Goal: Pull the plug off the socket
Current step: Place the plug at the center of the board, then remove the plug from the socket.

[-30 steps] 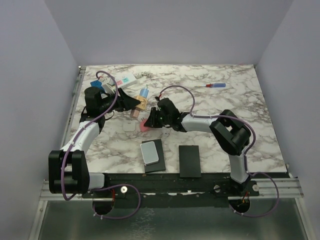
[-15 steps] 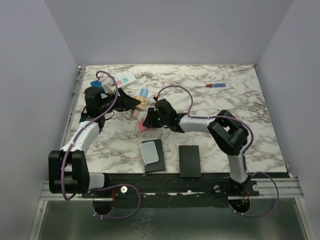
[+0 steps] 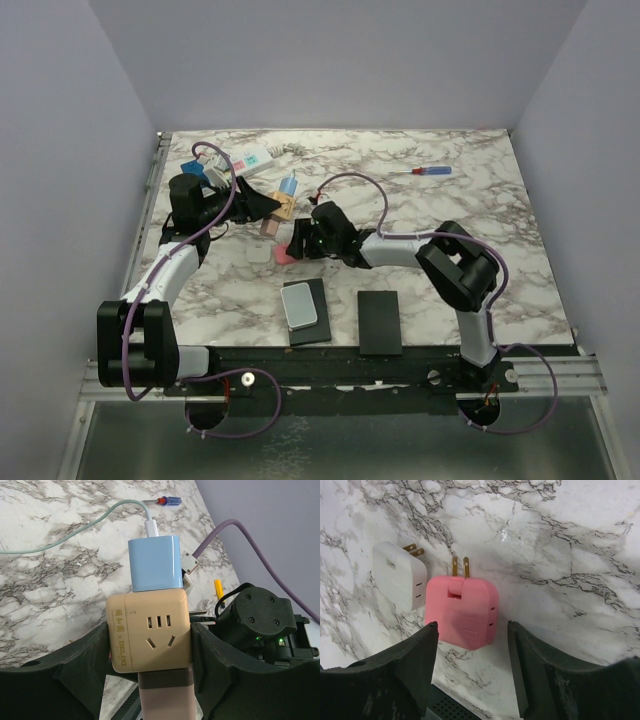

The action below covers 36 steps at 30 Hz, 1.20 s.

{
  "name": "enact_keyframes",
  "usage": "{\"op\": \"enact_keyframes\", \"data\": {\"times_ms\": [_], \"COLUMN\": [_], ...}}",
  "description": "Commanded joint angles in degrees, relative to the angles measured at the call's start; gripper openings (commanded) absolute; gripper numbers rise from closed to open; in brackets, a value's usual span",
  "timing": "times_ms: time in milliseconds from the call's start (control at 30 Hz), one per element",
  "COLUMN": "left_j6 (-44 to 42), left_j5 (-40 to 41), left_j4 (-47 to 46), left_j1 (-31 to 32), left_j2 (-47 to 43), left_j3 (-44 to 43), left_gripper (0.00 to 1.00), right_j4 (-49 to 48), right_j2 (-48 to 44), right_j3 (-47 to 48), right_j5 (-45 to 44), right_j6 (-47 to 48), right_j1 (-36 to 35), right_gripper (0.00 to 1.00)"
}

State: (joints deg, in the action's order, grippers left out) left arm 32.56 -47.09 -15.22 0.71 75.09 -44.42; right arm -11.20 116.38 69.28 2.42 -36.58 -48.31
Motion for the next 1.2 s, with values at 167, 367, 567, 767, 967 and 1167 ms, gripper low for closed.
{"op": "enact_keyframes", "data": {"times_ms": [167, 367, 567, 767, 967, 1167], "left_j6": [0.14, -0.50, -1.95, -3.49, -7.10, -5.44], "left_j5": [-1.40, -2.13, -3.83, -4.79, -6.28, -9.68], "left_j4": [-2.83, -2.03, -1.89, -1.85, -2.18, -8.61], "left_j1": [-0.23, 0.02, 2.02, 3.95, 8.88, 13.10], "left_j2": [-0.46, 0.21, -0.03, -0.81, -3.36, -6.23], "left_j3": [0.30, 0.17, -0.18, -0.48, -0.31, 1.20], "left_gripper": [0.00, 0.00, 0.00, 0.00, 0.00, 0.00], "right_j4": [-1.33, -1.07, 1.74, -0.63, -11.56, -12.22], "right_j2": [-6.10, -14.83, -27.51, -39.00, -46.13, -50.50], "right_j3": [-4.90, -10.73, -16.04, -20.14, -25.25, -24.75], "right_j5": [-5.47, -8.50, -5.82, 2.37, 16.91, 21.95], "right_j6": [4.60, 7.27, 8.55, 7.41, 2.42, -0.36], "right_j1": [-0.29, 0.14, 3.19, 7.97, 11.56, 11.58], "right_gripper": [0.64, 0.71, 0.78, 0.82, 0.85, 0.83]}}
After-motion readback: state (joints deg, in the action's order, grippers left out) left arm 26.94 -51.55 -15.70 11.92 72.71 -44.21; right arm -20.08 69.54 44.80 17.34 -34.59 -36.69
